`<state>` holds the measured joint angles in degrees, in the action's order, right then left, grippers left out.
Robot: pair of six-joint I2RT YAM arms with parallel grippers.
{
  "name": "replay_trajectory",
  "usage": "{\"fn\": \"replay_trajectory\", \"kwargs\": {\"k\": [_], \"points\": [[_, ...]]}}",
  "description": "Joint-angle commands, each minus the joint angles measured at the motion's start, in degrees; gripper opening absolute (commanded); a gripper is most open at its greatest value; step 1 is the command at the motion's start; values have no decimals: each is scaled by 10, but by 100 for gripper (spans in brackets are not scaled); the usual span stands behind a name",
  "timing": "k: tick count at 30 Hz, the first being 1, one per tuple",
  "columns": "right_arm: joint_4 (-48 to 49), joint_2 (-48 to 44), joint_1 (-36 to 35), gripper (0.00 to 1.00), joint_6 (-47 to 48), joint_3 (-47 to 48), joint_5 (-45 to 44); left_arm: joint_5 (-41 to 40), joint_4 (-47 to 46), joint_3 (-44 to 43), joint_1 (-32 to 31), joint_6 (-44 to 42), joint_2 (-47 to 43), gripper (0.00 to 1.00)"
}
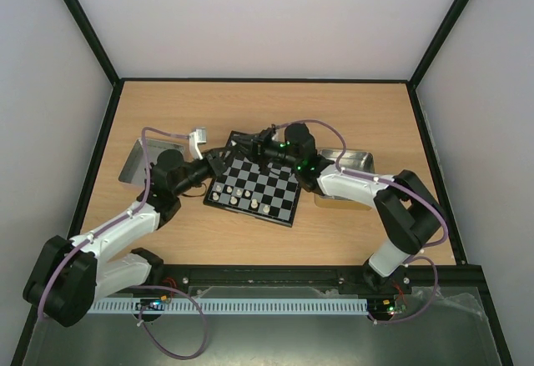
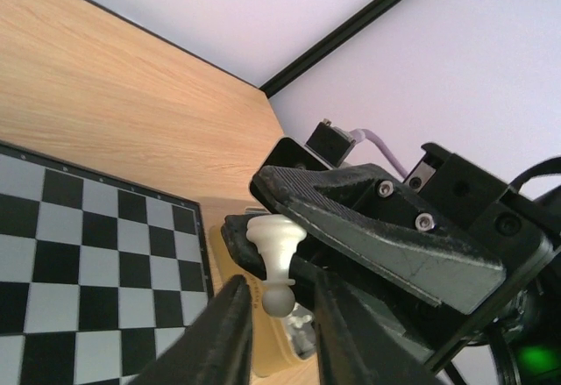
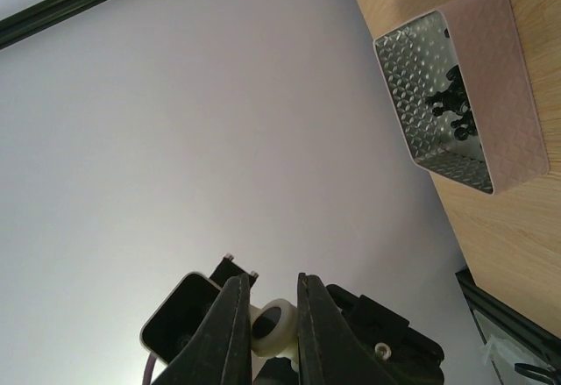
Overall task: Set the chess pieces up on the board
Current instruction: Place the chess piece on the chessboard.
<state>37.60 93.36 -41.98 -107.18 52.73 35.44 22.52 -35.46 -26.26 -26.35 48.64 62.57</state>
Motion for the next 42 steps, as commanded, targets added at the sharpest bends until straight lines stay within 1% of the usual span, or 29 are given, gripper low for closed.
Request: {"fn": "replay_trajectory", "kwargs": {"k": [1, 4, 6, 8, 9, 11, 14, 15, 16, 17, 19, 21, 24, 28, 32, 33, 39, 42], "points": [[25, -28, -4, 9, -7, -11, 10, -8, -35, 4, 0, 0, -6, 16], [17, -31, -6, 9, -3, -18, 10, -15, -32, 5, 0, 1, -7, 9], [14, -34, -8, 9, 3, -24, 9, -18, -25, 3, 0, -1, -10, 3], [-16, -45, -9, 9, 26, -26, -4, -21, -6, -1, 0, -7, -14, 2], [-34, -54, -9, 12, 44, -26, -16, -24, 10, -6, 0, -13, -17, 2], [-65, -66, -8, 23, 89, -17, -36, -27, 58, -20, 0, -33, -21, 2], [-104, -67, -7, 48, 202, 17, -38, -19, 162, -54, 0, -82, -19, 2], [-108, -63, -7, 54, 241, 27, -24, -15, 200, -65, 0, -102, -18, 2], [-110, -57, -7, 58, 294, 33, -6, -10, 234, -75, 0, -120, -19, 2], [-115, -52, -7, 60, 328, 38, 17, -3, 264, -84, 0, -140, -21, 2], [-130, -47, -6, 60, 388, 35, 56, 18, 311, -103, 0, -180, -26, 2], [-166, -54, -5, 60, 449, 30, 73, 41, 344, -118, 0, -210, -34, 2], [-238, -79, -3, 60, 528, 27, 71, 76, 350, -131, 0, -224, -45, 2], [-294, -120, -2, 58, 582, 22, 41, 110, 364, -150, 0, -246, -54, 2], [-301, -147, 0, 54, 585, 14, 18, 134, 379, -167, 0, -271, -63, 2], [-293, -152, 0, 53, 579, 11, 20, 143, 378, -170, 0, -275, -64, 2], [-243, -163, 0, 40, 541, 2, 66, 184, 366, -187, 0, -286, -66, 2], [-241, -171, -1, 36, 538, -4, 64, 192, 361, -193, 0, -289, -66, 2]]}}
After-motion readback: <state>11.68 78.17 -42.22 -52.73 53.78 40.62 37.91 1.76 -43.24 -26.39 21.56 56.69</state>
